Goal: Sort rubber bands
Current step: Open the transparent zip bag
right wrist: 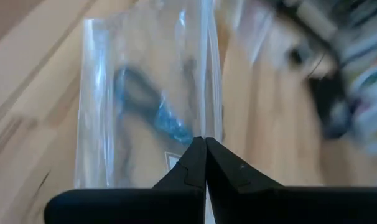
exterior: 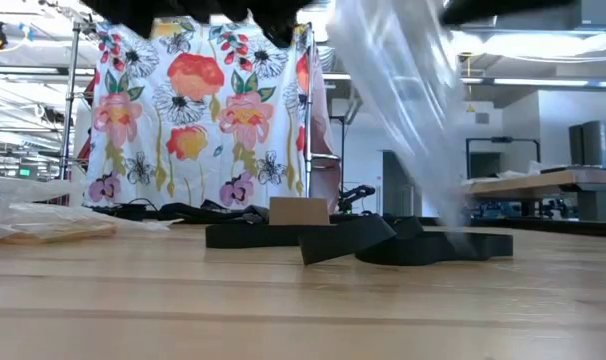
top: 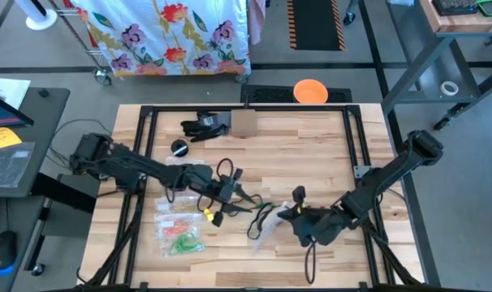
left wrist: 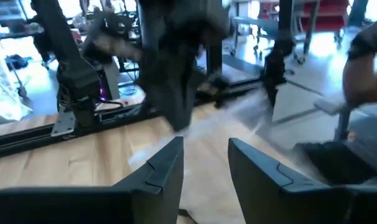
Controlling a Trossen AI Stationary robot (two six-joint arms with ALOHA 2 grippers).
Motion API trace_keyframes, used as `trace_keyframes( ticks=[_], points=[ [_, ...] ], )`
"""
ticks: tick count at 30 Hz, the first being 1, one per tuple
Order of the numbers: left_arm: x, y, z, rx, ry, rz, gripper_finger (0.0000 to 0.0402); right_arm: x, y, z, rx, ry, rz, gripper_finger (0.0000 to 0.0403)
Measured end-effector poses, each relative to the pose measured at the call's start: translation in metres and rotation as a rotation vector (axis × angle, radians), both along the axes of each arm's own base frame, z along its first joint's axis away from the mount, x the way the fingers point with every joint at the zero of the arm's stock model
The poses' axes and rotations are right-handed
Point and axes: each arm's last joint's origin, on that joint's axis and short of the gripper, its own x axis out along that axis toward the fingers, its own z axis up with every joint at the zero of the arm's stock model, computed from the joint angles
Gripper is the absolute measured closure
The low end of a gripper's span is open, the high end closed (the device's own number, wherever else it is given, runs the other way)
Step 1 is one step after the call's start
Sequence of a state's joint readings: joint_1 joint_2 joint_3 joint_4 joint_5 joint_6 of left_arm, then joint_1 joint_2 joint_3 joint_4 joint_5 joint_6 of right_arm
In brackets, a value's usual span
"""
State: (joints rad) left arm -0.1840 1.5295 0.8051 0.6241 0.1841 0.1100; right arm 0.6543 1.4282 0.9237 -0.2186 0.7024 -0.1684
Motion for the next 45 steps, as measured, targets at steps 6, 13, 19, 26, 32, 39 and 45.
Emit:
trace_keyframes(
  ticks=[6,13,19,26,32,39,45],
  points=[
    [0.014,-0.003,-0.027,0.155,-0.077,-0.185,0.0282,0.006,0.006,0.007,0.062,-0.039,0.148,0.0403],
    [0.018,-0.018,-0.03,0.19,-0.201,-0.243,0.0282,0.013,-0.001,-0.005,0.133,-0.086,0.365,0.0403],
    [0.023,-0.028,-0.021,0.192,-0.191,-0.271,0.0282,0.028,-0.023,-0.003,0.225,-0.173,0.408,0.0403],
    [0.024,-0.025,-0.009,0.19,-0.087,-0.145,0.0282,0.03,-0.043,-0.012,0.136,-0.29,0.133,0.0403],
    [0.015,-0.016,0.0,0.174,0.042,0.073,0.0282,0.029,-0.044,-0.013,0.106,-0.294,0.073,0.0403],
    [0.013,-0.012,-0.013,0.214,0.17,0.211,0.0282,0.027,-0.049,-0.014,0.128,-0.289,-0.061,0.0403],
    [-0.002,-0.017,-0.006,0.278,0.25,0.245,0.0282,0.017,-0.065,-0.018,0.417,-0.206,-0.265,0.0402]
  ],
)
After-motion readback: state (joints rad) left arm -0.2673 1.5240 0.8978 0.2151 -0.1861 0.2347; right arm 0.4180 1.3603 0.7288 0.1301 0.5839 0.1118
